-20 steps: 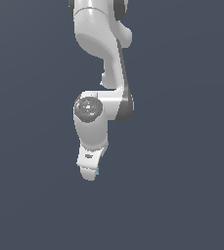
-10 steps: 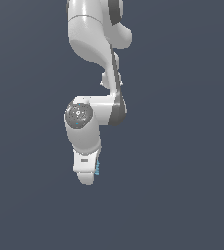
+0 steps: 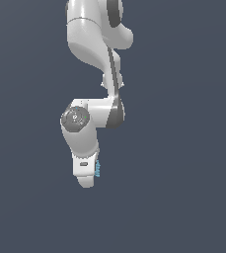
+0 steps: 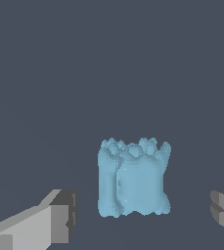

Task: Pick up the object and move it to a goal position.

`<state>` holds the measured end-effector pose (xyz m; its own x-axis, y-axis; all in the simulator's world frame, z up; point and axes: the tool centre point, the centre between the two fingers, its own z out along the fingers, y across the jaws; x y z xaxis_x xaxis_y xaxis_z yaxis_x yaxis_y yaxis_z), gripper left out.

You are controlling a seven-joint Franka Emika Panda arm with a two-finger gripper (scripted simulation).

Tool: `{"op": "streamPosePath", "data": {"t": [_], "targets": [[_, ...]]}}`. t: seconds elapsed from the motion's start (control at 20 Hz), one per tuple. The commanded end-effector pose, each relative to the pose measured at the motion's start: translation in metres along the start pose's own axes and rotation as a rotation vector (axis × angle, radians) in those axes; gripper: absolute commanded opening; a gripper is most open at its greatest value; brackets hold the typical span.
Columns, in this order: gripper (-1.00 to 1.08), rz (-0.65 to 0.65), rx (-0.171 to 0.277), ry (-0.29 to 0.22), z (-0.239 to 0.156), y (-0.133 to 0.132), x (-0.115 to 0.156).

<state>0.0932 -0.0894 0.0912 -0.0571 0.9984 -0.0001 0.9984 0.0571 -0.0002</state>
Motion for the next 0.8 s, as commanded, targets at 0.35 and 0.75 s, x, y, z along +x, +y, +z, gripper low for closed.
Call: {"op": "streamPosePath", "data": {"t": [0.35, 0.75], "targets": [[1.00, -0.002, 0.000, 0.000, 0.021, 0.000, 0.000], [1.00, -0.005, 0.000, 0.000, 0.052, -0.001, 0.000]]}}
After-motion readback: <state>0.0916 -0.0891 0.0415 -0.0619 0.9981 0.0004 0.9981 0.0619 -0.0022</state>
